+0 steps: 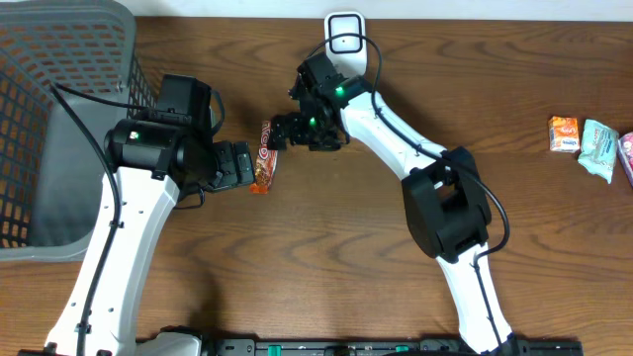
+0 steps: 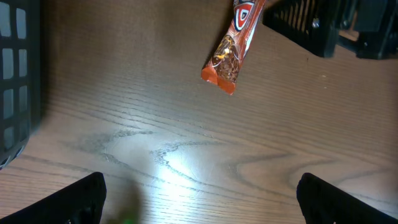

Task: Scan the item barcode
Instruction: 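Reach the right gripper to the orange TOP bar and grasp it, then lift the TOP bar up to the scanner face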

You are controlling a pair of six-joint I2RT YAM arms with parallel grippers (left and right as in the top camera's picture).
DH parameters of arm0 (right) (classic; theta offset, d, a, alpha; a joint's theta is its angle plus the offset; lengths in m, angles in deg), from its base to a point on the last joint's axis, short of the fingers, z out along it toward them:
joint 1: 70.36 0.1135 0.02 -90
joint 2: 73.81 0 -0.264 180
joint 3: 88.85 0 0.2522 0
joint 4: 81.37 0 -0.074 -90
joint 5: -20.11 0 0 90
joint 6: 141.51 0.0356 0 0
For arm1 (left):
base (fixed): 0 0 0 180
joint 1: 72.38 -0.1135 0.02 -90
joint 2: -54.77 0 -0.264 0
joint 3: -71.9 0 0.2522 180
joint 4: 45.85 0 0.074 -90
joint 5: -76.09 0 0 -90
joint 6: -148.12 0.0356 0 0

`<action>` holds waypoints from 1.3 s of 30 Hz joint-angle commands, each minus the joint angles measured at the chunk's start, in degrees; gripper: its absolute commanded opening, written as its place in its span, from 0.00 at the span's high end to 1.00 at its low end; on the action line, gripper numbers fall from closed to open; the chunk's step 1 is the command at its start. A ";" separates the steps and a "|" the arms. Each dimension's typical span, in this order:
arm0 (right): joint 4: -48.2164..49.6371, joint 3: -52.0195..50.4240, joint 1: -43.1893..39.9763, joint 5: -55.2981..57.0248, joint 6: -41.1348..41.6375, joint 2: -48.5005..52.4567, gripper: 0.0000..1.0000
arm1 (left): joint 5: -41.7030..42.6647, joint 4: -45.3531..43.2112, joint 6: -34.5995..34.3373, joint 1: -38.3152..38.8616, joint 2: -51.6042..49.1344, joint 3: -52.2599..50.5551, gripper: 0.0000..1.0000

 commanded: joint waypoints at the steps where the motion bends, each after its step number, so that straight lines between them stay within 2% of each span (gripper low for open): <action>1: 3.48 -0.46 2.16 -0.42 6.16 -0.48 0.01 | -0.35 0.28 -0.70 0.07 -0.17 0.17 0.02; 5: 7.74 -1.53 4.09 1.05 10.16 -0.48 0.01 | -0.35 0.31 -0.70 0.04 -0.17 0.17 0.02; 11: 8.04 -2.12 8.00 13.11 13.31 -0.39 0.02 | -0.35 0.31 -0.72 0.07 -0.17 0.17 0.02; 22: 7.52 -2.12 15.82 31.65 16.52 -0.39 0.21 | -0.35 0.28 -0.72 0.07 -0.17 0.17 0.02; 24: 7.54 -2.12 15.96 31.74 16.52 -0.39 0.32 | -0.35 0.28 -0.72 0.04 -0.17 0.17 0.02; 26: 7.34 -2.12 15.89 31.74 16.50 -0.37 0.37 | -0.35 0.28 -0.70 0.07 -0.17 0.17 0.02; 35: 8.41 -4.96 15.06 33.18 16.48 -0.04 0.37 | -0.35 0.28 -0.72 0.07 -0.17 0.17 0.02; 39: 10.99 -6.78 14.73 32.94 16.48 0.26 0.35 | -0.35 0.28 -0.70 0.07 -0.17 0.17 0.02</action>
